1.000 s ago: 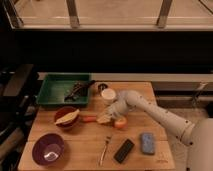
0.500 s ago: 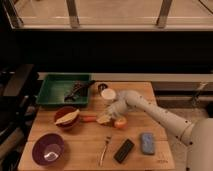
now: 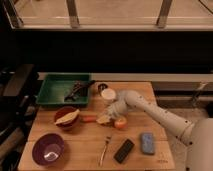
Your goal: Place pepper in metal cup
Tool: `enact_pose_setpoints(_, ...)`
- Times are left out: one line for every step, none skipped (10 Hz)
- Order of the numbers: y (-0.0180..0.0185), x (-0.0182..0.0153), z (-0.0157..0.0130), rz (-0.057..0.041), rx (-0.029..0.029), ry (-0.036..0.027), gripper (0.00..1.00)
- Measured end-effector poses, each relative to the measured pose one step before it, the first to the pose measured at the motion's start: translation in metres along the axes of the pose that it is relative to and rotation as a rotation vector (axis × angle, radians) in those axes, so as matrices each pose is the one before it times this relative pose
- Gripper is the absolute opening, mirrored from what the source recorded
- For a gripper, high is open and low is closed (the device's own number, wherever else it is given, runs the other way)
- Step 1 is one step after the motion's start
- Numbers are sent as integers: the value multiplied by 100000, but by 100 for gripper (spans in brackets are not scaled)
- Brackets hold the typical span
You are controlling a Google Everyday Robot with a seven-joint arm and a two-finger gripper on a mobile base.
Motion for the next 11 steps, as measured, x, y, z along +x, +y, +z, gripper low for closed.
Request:
enact_pose_setpoints(8,2,7,7,-18,6,0)
enact_pose_setpoints(4,2,4,-6,-10,1,0)
enact_pose_setpoints(5,3,7,7,-17,4,0)
enact_pose_setpoints(0,2,2,12,-5,-13,0)
enact_pose_setpoints(4,3,5,-8,-11,8,1)
enact_pose_setpoints(1,3,1,9,-3,0,9)
enact_pose_setpoints(2,-2,1,-5,-5,2,17)
enact_pose_setpoints(3,3,4,-1,-5,3,26)
enact_pose_setpoints(0,4,-3,2,1,0,31)
enact_pose_setpoints(0,3,0,4,-1,0,31)
enact_pose_setpoints(-2,3,-3,8,7,-2,31)
